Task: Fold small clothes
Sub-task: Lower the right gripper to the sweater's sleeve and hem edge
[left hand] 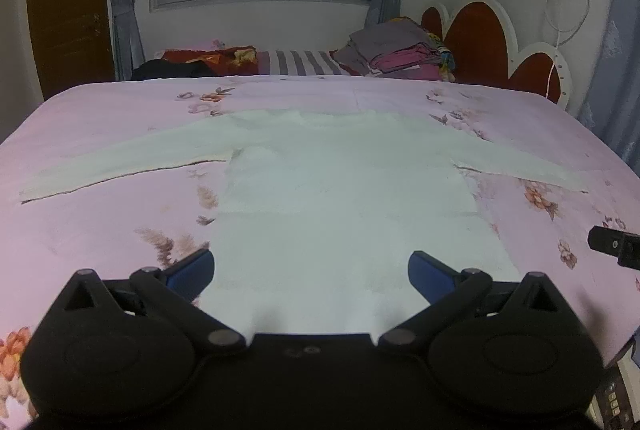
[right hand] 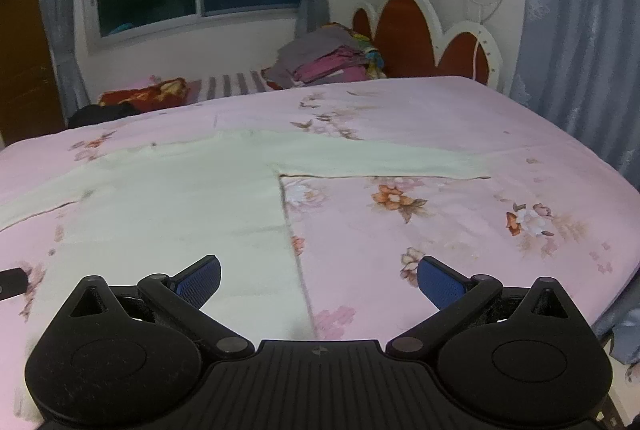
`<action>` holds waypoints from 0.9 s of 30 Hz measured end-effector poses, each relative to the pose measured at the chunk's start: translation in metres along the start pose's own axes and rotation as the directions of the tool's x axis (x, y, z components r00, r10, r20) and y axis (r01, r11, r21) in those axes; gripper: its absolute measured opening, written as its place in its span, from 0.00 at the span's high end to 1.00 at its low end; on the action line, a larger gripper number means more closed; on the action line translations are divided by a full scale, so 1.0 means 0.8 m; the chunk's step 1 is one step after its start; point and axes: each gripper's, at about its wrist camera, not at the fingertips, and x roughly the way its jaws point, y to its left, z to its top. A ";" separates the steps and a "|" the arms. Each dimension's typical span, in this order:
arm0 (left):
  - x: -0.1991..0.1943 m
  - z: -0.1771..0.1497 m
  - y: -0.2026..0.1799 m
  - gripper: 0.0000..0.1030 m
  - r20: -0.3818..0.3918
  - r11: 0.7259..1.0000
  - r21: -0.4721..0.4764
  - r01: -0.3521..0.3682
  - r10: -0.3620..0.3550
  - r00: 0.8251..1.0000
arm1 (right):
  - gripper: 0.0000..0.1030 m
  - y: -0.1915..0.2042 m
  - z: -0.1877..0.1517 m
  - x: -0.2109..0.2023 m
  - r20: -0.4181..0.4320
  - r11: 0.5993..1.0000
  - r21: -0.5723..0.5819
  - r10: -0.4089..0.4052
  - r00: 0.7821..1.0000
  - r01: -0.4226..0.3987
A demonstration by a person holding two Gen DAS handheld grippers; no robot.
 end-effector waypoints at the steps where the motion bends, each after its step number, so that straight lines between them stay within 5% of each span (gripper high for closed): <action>1: 0.007 0.003 -0.003 0.00 0.003 1.000 -0.004 0.002 -0.002 1.000 | 0.00 -0.005 0.003 0.008 -0.002 1.000 0.003 -0.008 1.000 0.008; 5: 0.038 0.015 -0.009 0.00 -0.025 0.998 -0.025 0.062 -0.062 0.998 | 0.00 -0.027 0.020 0.044 0.023 0.999 0.017 -0.049 0.999 0.048; 11: 0.100 0.041 -0.037 0.00 -0.068 1.000 -0.003 -0.016 0.016 0.998 | 0.00 -0.088 0.062 0.116 0.071 0.984 0.120 -0.141 0.987 0.132; 20: 0.185 0.080 -0.097 0.00 -0.124 0.995 0.038 -0.094 0.098 0.987 | 0.00 -0.208 0.103 0.262 -0.072 0.963 0.250 -0.083 0.994 0.098; 27: 0.226 0.102 -0.125 0.00 -0.146 0.991 0.035 -0.127 0.130 0.981 | 0.01 -0.273 0.107 0.326 -0.089 0.927 0.341 -0.135 0.987 0.158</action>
